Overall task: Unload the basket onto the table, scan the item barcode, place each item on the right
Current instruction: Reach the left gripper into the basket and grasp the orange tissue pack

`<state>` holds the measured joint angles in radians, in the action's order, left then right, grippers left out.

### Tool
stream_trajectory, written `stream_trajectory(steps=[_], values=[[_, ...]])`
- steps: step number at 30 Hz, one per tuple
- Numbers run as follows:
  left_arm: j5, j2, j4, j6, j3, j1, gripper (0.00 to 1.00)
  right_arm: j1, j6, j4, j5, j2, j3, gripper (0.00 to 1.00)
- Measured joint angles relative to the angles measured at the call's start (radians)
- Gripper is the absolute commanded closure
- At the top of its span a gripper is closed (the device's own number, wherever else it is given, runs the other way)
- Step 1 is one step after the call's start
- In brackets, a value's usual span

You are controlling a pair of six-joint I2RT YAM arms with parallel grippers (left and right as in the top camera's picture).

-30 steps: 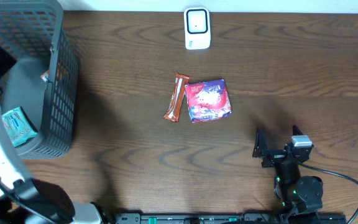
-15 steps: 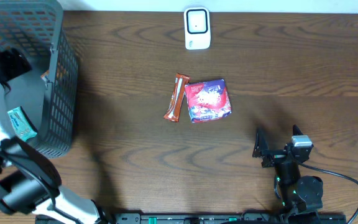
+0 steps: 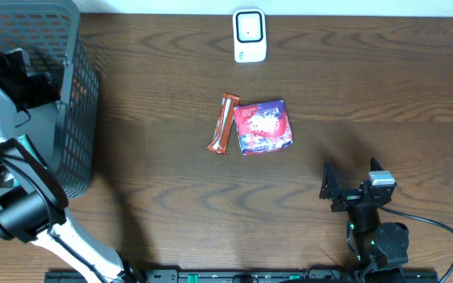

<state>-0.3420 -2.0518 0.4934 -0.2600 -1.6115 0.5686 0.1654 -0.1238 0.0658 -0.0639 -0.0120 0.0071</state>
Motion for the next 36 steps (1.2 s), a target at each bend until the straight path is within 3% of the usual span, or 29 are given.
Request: stream_trajectory(steps=[17, 21, 26, 29, 30, 36], values=[[-0.006, -0.113, -0.069, -0.148, 0.0, -0.072, 0.16, 0.0, 0.0, 0.0, 0.0, 0.0, 0.0, 0.01], [-0.026, -0.122, -0.072, -0.16, 0.0, -0.074, 0.32, 0.0, 0.0, 0.0, 0.0, 0.0, 0.0, 0.01], [-0.053, -0.126, -0.041, -0.162, -0.007, -0.075, 0.61, 0.0, 0.0, 0.0, 0.0, 0.0, 0.0, 0.01], [-0.056, -0.126, -0.013, -0.161, -0.014, -0.075, 0.88, 0.0, 0.0, 0.0, 0.0, 0.0, 0.0, 0.01], [-0.057, -0.126, 0.001, -0.171, -0.018, -0.074, 0.92, 0.0, 0.0, 0.0, 0.0, 0.0, 0.0, 0.01], [-0.064, -0.126, 0.039, -0.167, -0.027, -0.073, 0.93, -0.009, 0.0, 0.0, 0.0, 0.0, 0.0, 0.01]])
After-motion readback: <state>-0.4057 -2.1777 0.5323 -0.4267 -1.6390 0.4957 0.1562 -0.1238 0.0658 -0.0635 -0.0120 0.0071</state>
